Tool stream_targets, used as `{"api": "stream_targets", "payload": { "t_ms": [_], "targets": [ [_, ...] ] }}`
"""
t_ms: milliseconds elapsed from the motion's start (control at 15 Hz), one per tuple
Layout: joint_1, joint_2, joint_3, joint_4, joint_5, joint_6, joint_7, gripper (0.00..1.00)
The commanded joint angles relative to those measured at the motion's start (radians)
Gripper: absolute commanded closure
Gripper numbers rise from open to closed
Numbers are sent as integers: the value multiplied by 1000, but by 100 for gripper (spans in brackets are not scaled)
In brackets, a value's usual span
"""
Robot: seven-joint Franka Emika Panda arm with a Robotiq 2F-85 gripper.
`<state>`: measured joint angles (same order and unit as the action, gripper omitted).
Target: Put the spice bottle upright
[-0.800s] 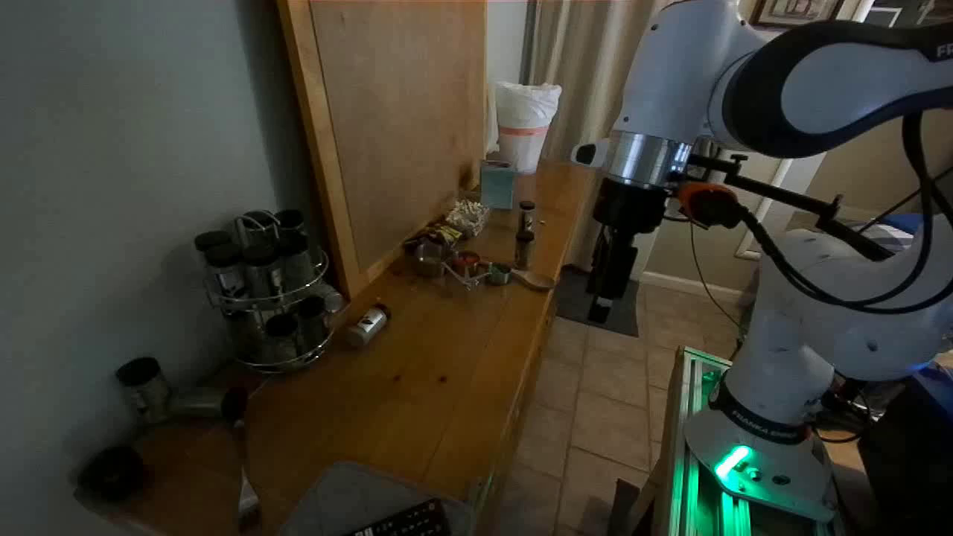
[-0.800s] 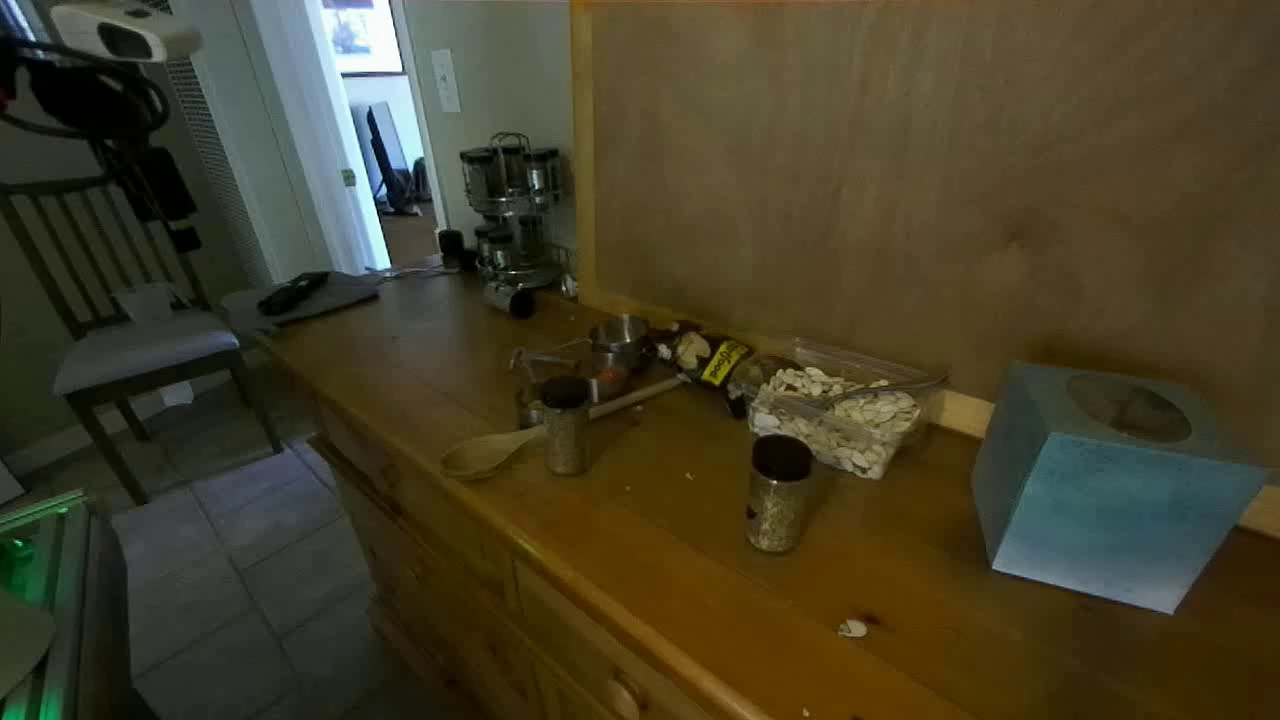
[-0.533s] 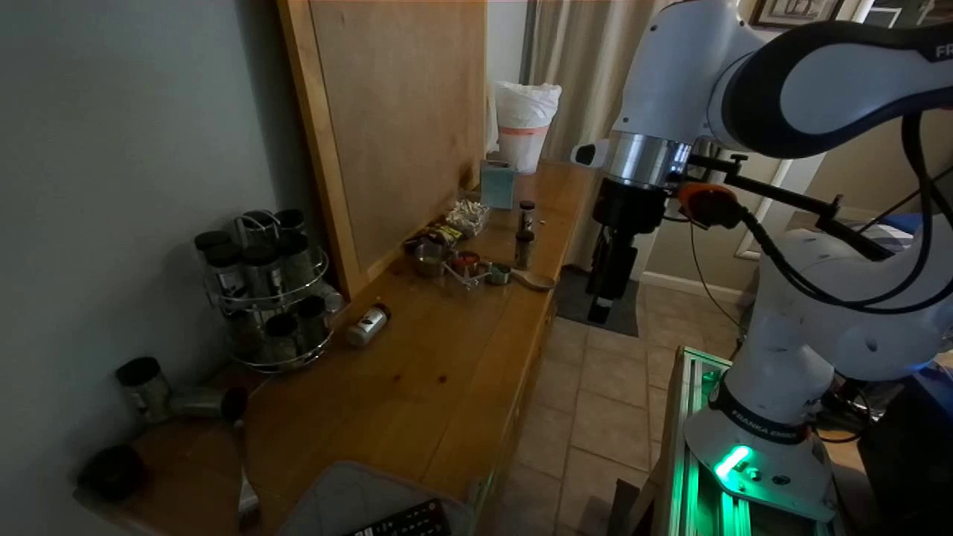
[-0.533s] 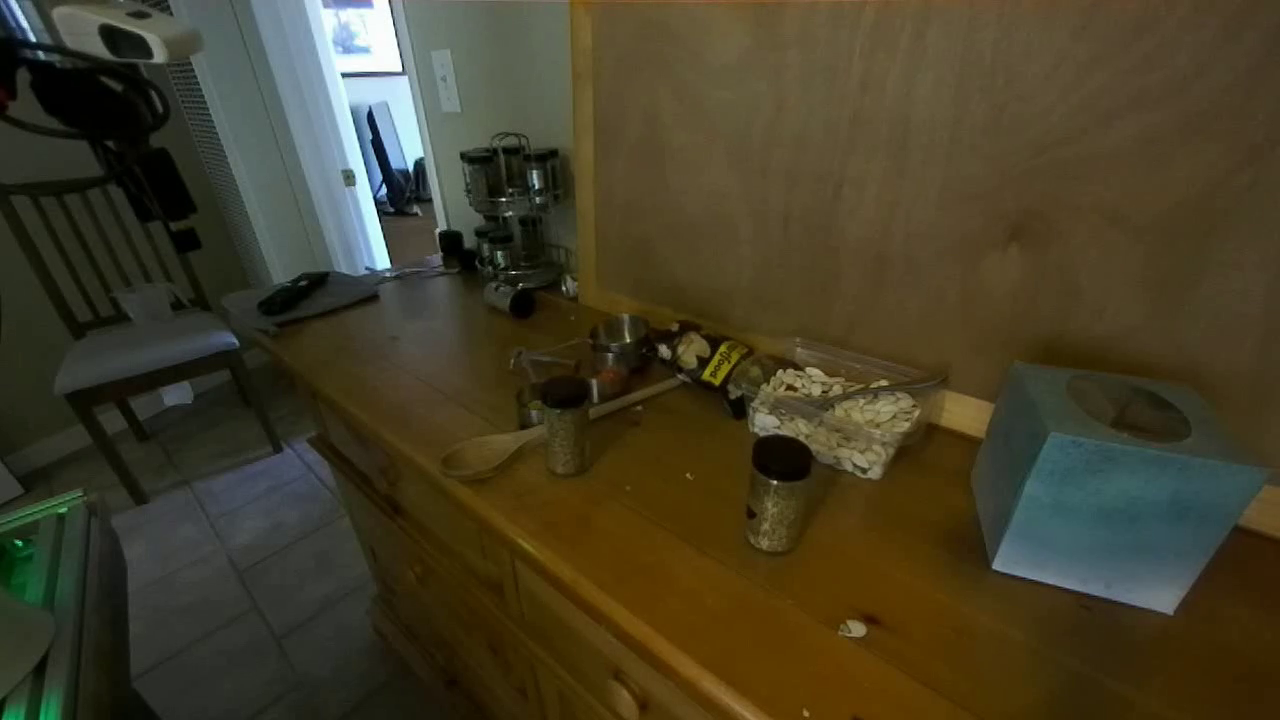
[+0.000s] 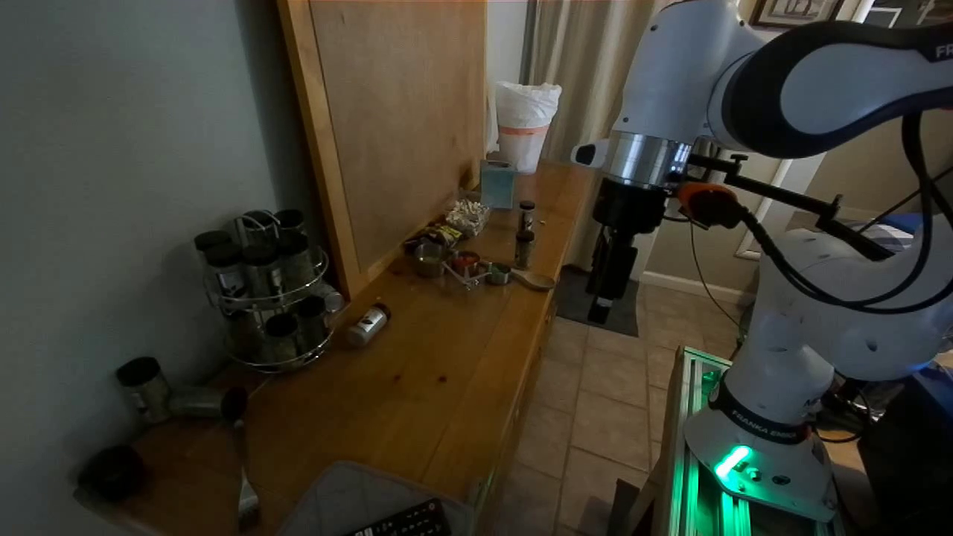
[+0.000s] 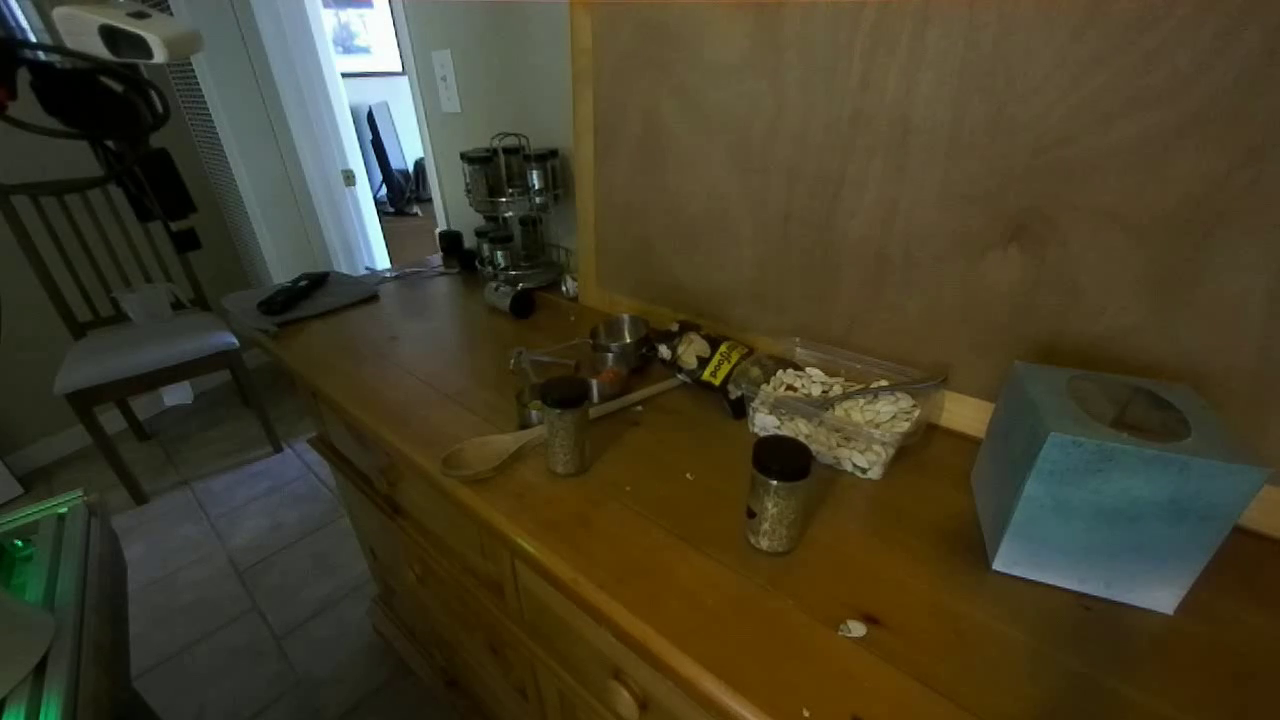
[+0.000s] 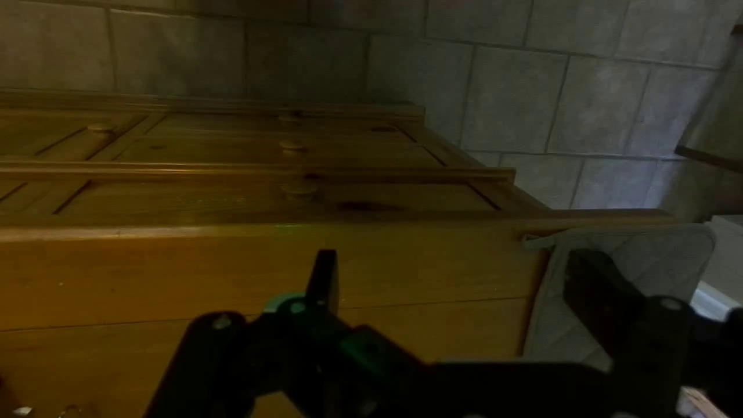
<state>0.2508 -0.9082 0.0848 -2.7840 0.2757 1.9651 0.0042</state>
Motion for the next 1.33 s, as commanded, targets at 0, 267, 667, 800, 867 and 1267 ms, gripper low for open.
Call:
{"api": "stream_targets", "payload": {
  "t_ms": [0,267,667,800,867,1267],
  "targets": [
    [14,35,-9,19,-21,19,-116,0],
    [52,119,-10,71,-52,68,-299,0],
    [79,340,-50,166,-167,262,-564,0],
    [93,422,-98,224,-178,309,-689,0],
    [95,475,-121,264,-177,318,-762,0],
    [66,786,-165,509,-100,312,-1199,0]
  ]
}}
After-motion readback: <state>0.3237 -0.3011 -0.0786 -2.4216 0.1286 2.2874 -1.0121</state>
